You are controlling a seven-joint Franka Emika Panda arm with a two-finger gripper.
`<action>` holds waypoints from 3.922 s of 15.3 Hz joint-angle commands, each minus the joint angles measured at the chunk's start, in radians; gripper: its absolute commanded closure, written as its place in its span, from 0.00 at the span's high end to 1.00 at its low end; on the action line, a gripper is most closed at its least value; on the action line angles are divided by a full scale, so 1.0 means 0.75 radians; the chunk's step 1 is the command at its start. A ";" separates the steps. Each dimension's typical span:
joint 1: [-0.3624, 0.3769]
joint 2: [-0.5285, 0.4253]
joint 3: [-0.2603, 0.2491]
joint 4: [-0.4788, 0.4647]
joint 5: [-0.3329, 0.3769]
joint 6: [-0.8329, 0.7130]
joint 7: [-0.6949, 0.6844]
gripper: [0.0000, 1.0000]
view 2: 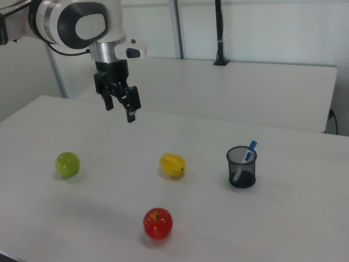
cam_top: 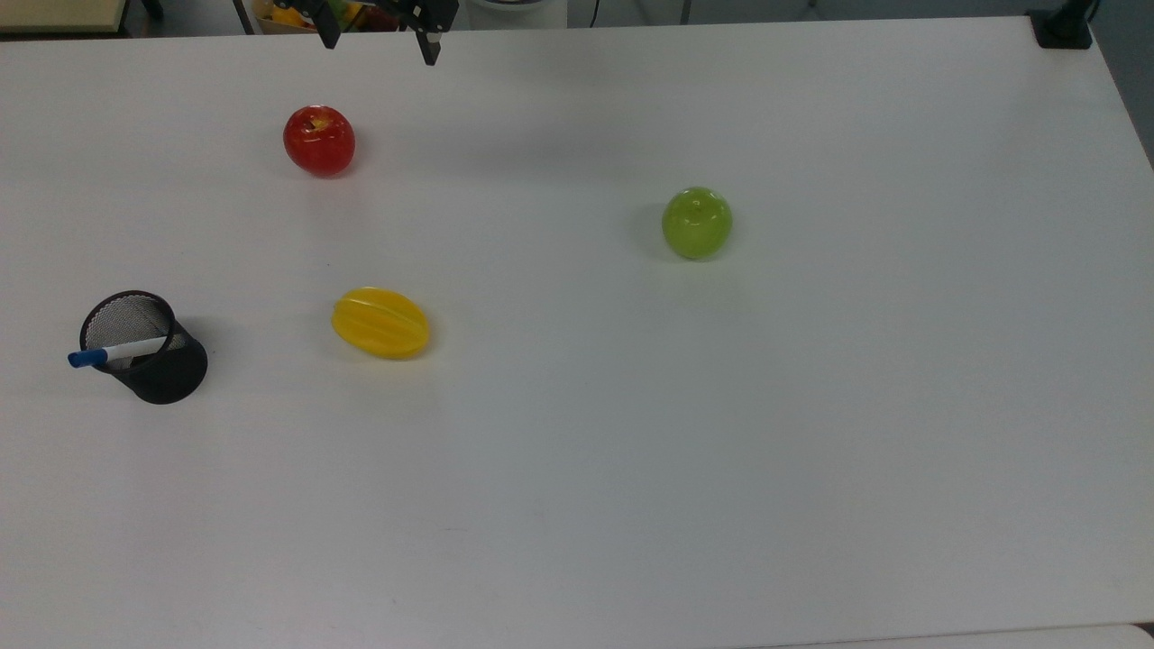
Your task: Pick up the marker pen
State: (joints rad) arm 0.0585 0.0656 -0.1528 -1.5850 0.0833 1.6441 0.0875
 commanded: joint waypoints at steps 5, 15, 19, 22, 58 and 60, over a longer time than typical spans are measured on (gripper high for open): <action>0.006 -0.040 -0.005 -0.036 -0.033 -0.008 -0.023 1.00; 0.004 0.041 -0.005 -0.024 -0.029 0.201 0.004 1.00; -0.033 0.131 -0.025 -0.022 -0.025 0.435 0.006 1.00; -0.053 0.217 -0.068 -0.024 -0.023 0.648 -0.010 1.00; -0.299 0.825 -0.103 0.179 0.012 1.665 -0.031 0.11; -0.299 0.823 -0.103 0.179 0.012 1.665 -0.033 0.02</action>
State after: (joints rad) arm -0.1640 0.6724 -0.2289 -1.4675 0.0761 2.8771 0.0853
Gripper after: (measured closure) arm 0.819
